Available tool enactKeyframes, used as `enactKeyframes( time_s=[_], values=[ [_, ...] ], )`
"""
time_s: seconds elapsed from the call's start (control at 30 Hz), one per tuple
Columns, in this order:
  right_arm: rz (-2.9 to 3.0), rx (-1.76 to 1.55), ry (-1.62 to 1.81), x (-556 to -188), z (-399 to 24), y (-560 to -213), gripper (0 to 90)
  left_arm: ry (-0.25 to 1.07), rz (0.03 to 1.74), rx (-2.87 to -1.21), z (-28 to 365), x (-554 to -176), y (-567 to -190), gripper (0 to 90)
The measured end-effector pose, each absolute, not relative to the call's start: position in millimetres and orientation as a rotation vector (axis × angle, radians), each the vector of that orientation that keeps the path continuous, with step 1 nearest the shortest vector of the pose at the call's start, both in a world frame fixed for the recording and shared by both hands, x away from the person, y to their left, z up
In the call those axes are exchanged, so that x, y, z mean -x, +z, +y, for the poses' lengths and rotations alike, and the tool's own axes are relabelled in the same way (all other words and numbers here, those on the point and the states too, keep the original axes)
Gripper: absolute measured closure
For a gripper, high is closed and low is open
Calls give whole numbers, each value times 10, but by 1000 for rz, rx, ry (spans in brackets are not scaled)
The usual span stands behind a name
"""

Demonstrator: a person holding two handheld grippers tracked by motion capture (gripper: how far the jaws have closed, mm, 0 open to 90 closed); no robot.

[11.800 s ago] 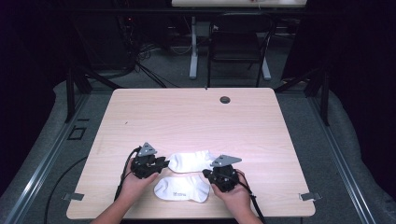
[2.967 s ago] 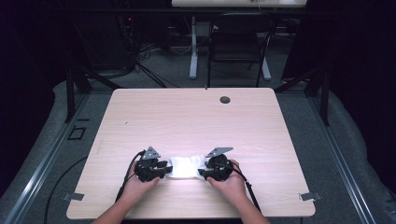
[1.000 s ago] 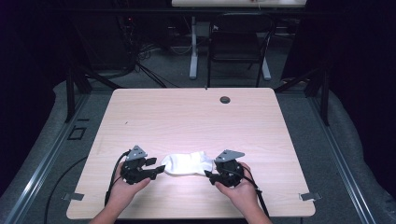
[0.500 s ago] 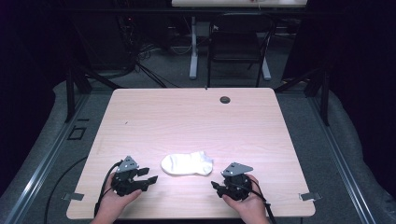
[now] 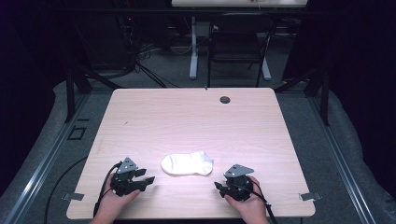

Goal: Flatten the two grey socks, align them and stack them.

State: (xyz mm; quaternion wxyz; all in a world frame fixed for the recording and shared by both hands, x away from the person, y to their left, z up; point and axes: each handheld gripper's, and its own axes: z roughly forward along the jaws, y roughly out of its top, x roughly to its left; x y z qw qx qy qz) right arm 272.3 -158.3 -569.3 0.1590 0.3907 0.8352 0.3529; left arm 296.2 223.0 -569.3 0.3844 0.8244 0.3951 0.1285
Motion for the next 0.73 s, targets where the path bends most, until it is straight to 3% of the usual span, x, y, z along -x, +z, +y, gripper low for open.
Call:
enactKeyframes(
  time_s=[0.73],
  values=[
    [2412, -1120, 1016, -2750, -1509, -5749, 481, 280, 1004, -2075, 2159, -3016, -5717, 481]
  ],
)
